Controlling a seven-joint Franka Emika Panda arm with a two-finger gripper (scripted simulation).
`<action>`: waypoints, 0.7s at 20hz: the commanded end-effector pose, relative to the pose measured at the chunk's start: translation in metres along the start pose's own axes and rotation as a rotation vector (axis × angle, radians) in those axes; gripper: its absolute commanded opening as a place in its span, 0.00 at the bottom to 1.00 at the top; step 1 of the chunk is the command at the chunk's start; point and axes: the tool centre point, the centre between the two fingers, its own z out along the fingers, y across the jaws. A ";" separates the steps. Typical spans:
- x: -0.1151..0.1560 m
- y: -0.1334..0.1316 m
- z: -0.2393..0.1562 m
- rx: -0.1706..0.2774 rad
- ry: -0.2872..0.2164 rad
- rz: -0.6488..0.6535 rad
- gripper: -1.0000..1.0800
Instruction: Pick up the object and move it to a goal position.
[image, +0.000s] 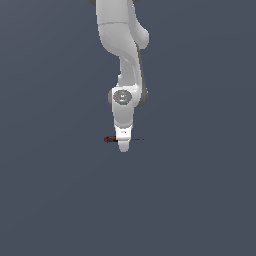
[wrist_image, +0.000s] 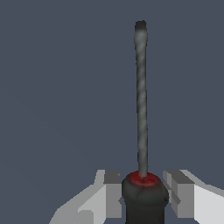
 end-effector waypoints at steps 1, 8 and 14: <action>0.000 0.000 -0.001 0.000 0.000 -0.001 0.00; 0.000 0.004 -0.024 0.000 0.000 -0.001 0.00; 0.002 0.011 -0.067 0.001 0.000 -0.003 0.00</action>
